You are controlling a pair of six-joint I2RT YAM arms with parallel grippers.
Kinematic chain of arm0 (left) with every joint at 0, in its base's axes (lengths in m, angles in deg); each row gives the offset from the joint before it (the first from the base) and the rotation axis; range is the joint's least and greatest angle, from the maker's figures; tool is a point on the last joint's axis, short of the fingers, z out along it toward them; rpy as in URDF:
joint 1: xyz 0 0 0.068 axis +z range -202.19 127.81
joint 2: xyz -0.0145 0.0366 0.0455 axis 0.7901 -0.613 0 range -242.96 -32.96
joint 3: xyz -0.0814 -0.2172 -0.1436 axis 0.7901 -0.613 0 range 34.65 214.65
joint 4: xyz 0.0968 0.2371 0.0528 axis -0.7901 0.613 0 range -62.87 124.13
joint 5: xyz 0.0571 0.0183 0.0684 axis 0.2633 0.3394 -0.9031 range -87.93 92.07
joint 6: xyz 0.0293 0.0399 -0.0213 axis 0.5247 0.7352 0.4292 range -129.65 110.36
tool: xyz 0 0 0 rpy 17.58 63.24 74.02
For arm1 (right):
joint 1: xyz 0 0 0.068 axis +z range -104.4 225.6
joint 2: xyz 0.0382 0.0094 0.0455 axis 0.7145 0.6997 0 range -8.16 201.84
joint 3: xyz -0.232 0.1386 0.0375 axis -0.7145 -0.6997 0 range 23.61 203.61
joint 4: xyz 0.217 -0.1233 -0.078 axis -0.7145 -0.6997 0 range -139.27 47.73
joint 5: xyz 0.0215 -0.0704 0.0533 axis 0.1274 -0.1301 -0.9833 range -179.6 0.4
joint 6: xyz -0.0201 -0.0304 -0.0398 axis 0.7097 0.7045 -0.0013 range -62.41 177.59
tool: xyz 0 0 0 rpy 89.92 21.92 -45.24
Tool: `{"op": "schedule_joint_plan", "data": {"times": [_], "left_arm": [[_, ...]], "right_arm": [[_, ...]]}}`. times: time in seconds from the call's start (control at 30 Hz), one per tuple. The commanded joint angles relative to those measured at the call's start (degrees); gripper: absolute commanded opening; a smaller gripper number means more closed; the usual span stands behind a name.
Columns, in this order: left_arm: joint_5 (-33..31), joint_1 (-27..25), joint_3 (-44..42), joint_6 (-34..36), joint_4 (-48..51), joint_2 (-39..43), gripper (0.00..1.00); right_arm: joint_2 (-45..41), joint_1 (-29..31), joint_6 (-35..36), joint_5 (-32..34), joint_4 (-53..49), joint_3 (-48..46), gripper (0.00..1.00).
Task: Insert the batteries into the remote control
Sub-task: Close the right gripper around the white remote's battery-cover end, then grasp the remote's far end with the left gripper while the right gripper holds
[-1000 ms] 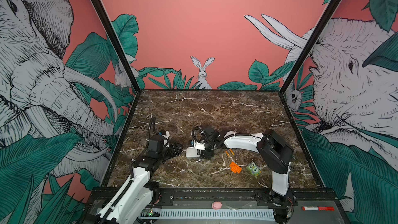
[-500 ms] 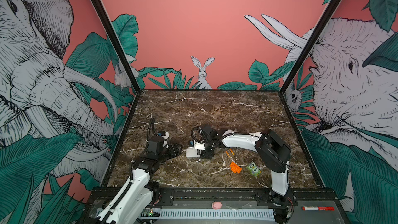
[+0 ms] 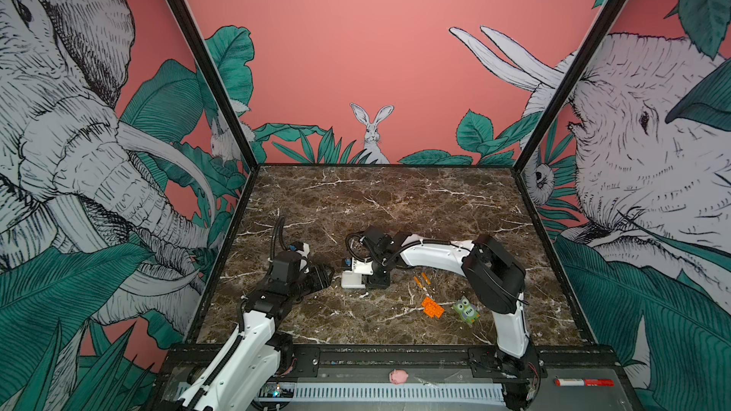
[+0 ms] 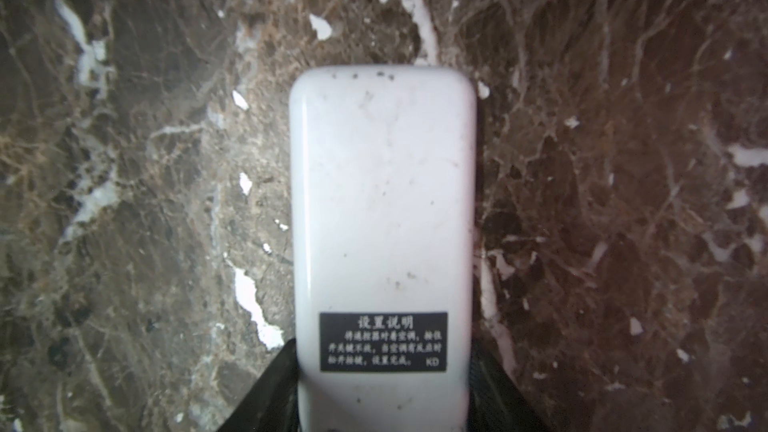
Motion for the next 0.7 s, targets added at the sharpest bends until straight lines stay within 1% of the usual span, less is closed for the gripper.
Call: {"op": "schedule_joint_plan", "data": {"times": [0.0,0.17,0.27,0.33,0.4,0.5,0.57,0.67], "left_arm": [[-0.47,0.26,-0.77,0.24,0.09,0.12,0.66],[0.59,0.26,-0.76,0.7,-0.12,0.02,0.66],[3.64,0.29,-0.38,1.45,-1.24,0.03,0.66],[6.19,0.22,-0.02,1.98,-2.19,-0.25,0.66],[11.28,0.26,0.43,2.25,-5.21,-0.94,0.66],[20.57,0.1,1.18,0.96,-9.98,-3.42,0.69],[23.4,-0.17,1.71,0.91,-11.29,-4.73,0.7],[25.16,-0.44,1.26,-0.82,-14.22,-4.06,0.72]], "right_arm": [[1.8,0.34,0.11,1.66,-4.03,-0.01,0.38],[-2.23,0.24,-1.0,0.47,0.29,-3.64,0.29],[-6.55,0.04,-2.48,-1.37,5.41,-8.62,0.24],[-9.29,-0.41,-3.67,-2.48,8.36,-11.06,0.16],[-12.03,-1.42,-4.91,-4.54,10.99,-13.62,0.11],[-16.14,-2.32,-5.87,-5.97,16.22,-18.07,0.09],[-18.66,-2.38,-5.72,-6.33,18.97,-20.49,0.08],[-21.89,-3.05,-5.91,-6.78,22.12,-23.28,0.07]]}}
